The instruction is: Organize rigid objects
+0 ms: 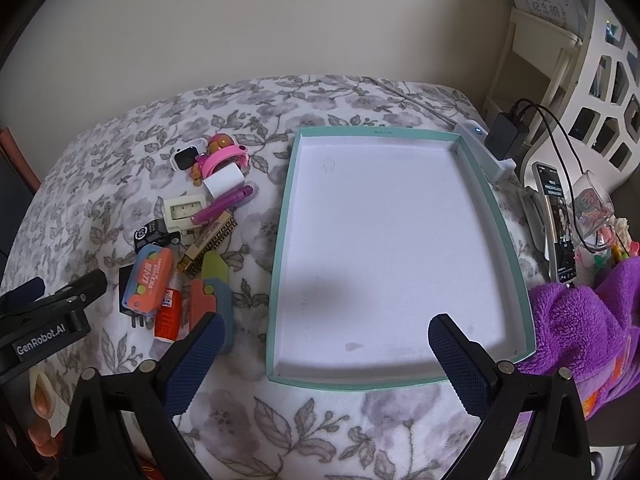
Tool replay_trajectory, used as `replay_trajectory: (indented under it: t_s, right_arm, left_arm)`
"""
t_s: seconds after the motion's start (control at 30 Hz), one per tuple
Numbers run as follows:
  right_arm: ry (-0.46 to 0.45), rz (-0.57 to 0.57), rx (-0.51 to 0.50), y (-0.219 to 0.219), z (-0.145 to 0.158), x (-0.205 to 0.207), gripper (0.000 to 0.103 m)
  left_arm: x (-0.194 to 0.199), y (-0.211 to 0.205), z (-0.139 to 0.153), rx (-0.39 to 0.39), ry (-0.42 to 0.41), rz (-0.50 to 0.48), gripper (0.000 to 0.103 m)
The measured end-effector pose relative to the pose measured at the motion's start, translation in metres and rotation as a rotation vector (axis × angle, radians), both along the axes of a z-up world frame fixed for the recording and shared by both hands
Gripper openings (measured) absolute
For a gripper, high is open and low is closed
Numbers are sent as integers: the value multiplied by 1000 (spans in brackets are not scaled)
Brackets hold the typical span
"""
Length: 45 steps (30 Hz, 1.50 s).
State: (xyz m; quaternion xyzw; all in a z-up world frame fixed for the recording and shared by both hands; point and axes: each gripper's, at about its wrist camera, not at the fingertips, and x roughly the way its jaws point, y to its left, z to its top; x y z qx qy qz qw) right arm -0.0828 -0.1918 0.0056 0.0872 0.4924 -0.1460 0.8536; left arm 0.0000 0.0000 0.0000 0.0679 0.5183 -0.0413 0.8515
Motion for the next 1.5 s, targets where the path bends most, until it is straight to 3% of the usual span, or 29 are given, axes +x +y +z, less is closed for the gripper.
replay_trajectory:
  t_s: [1.5]
  right_arm:
    - [10,5,-4,1,-3,1,103]
  left_arm:
    - [0,16,0,0,0,-1,103]
